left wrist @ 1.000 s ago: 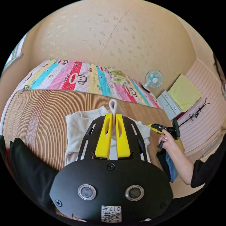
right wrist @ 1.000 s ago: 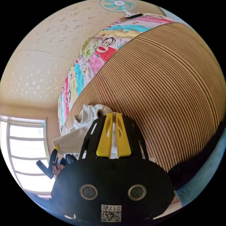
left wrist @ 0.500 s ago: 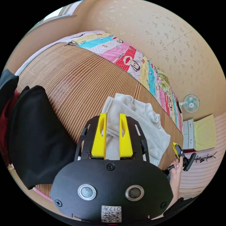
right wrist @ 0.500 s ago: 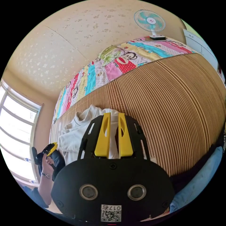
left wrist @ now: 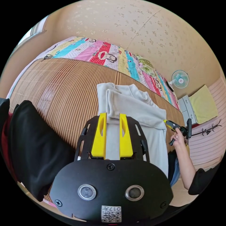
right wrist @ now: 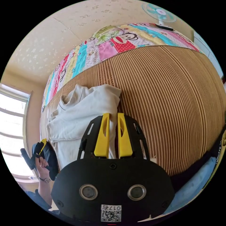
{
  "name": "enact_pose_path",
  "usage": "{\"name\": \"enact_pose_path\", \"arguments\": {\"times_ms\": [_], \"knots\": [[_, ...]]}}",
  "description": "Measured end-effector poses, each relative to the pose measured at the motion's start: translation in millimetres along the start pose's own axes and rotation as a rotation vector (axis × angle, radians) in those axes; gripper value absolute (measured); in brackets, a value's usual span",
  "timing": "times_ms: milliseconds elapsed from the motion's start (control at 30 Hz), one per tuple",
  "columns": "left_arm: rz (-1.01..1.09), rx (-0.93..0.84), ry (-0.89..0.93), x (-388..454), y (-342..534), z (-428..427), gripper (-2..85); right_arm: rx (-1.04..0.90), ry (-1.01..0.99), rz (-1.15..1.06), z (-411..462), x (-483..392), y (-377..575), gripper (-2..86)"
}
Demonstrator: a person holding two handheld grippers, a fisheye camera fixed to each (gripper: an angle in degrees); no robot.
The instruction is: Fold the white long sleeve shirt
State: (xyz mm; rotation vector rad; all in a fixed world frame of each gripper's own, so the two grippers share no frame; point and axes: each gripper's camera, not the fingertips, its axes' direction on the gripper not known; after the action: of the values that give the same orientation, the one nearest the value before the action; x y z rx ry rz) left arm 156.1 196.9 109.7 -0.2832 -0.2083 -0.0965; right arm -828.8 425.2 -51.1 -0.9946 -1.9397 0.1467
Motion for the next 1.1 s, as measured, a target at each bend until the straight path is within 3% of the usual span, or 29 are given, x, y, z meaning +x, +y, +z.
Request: {"name": "enact_pose_path", "arguments": {"times_ms": [100, 267, 433, 533, 667, 733, 800, 867, 1000, 1100], "knots": [[0.004, -0.044, -0.02, -10.2, 17.2, -16.3, 8.7, 0.037, -0.022, 0.029, -22.1, 20.3, 1.3, 7.2], [-0.02, -0.215, 0.022, -37.8, 76.0, -49.3, 10.3, 0.082, 0.157, -0.148, -76.1, 8.9, 49.5, 7.8], [-0.04, -0.384, 0.023, -59.1, 124.5, -90.9, 11.2, -0.227, 0.154, -0.313, -89.2, 18.8, 129.2, 9.3], [-0.015, -0.537, -0.005, -67.0, 145.8, -105.6, 11.3, -0.39, 0.207, -0.271, -97.5, 44.3, 172.0, 9.9], [0.054, -0.61, 0.005, -70.3, 154.9, -135.3, 10.3, -0.467, 0.308, -0.205, -124.4, 74.1, 211.7, 10.2], [0.098, -0.612, 0.009, -74.2, 148.9, -146.1, 9.3, -0.538, 0.278, -0.093, -131.7, 102.4, 229.3, 9.9], [0.063, -0.651, 0.017, -85.1, 132.4, -151.7, 8.0, -0.484, 0.173, 0.038, -145.6, 124.0, 231.9, 9.2], [0.006, -0.754, 0.112, -100.9, 109.0, -154.7, 6.2, -0.468, 0.103, 0.144, -153.5, 141.5, 224.3, 7.7], [-0.028, -0.837, 0.256, -123.9, 83.7, -180.8, 5.0, -0.563, -0.026, 0.151, -169.4, 156.4, 206.7, 4.2], [-0.151, -0.866, 0.634, -149.5, 79.3, -212.3, 4.4, -0.495, -0.289, 0.315, -220.9, 186.9, 205.5, 3.4]]}}
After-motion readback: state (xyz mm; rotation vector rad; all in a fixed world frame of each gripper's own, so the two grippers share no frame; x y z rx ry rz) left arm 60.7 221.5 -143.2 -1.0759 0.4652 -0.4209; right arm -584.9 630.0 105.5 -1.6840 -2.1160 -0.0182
